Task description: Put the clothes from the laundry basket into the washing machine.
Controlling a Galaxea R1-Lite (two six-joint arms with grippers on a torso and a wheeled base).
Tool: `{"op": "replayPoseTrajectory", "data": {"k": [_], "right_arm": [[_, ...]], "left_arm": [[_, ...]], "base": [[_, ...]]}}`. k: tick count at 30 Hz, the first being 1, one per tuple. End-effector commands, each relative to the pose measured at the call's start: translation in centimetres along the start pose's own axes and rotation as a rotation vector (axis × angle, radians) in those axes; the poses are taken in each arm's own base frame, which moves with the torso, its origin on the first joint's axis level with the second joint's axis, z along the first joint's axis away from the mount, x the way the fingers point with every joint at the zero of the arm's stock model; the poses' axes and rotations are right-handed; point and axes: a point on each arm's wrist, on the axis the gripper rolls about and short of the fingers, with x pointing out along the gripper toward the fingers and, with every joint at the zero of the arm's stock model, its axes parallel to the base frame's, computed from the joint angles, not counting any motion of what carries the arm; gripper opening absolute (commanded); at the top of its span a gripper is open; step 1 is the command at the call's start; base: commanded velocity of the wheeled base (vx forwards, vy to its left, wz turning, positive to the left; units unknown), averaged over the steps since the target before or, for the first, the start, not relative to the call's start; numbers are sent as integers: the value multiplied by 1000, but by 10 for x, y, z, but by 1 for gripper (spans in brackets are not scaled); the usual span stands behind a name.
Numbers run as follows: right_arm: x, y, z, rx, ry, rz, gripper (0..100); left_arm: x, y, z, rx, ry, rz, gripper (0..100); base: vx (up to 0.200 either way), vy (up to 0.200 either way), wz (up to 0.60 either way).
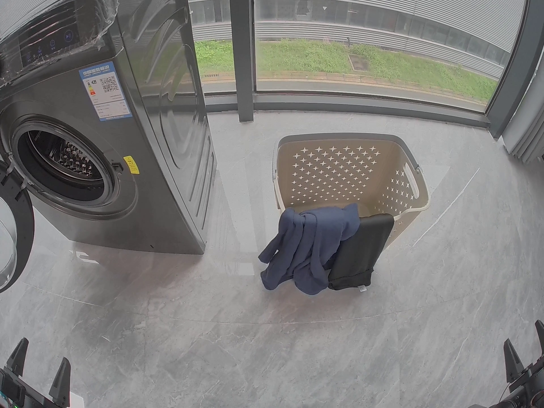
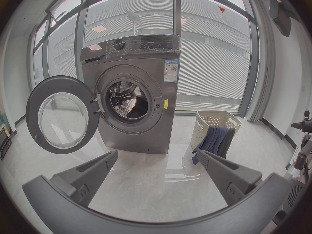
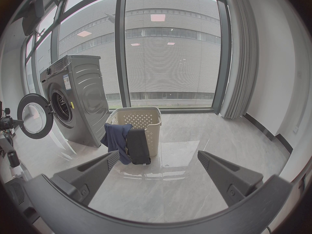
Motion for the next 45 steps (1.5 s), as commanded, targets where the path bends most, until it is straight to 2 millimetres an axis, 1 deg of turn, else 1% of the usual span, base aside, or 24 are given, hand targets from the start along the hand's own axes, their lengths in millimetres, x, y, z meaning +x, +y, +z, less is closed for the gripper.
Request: {"op": "replayPoseTrajectory", "data": {"k": [1,18,30,39,45], "right_arm": [[0,0,-5,0,0,-1,100],[0,0,-5,0,0,-1,100],[0,0,-5,0,0,-1,100],[0,0,-5,0,0,1,100],[0,0,-5,0,0,1,100]], "left_arm": [[0,0,-5,0,3,1,100],[0,0,-5,-9,5,1,100],[0,0,-5,-7,5,1,100],[0,0,-5,-1,3,-4,100],[0,0,-5,-8,3,-4,100]], "base": [[0,0,0],[0,0,0],[0,-200,0],[0,0,0],[200,0,0]]}}
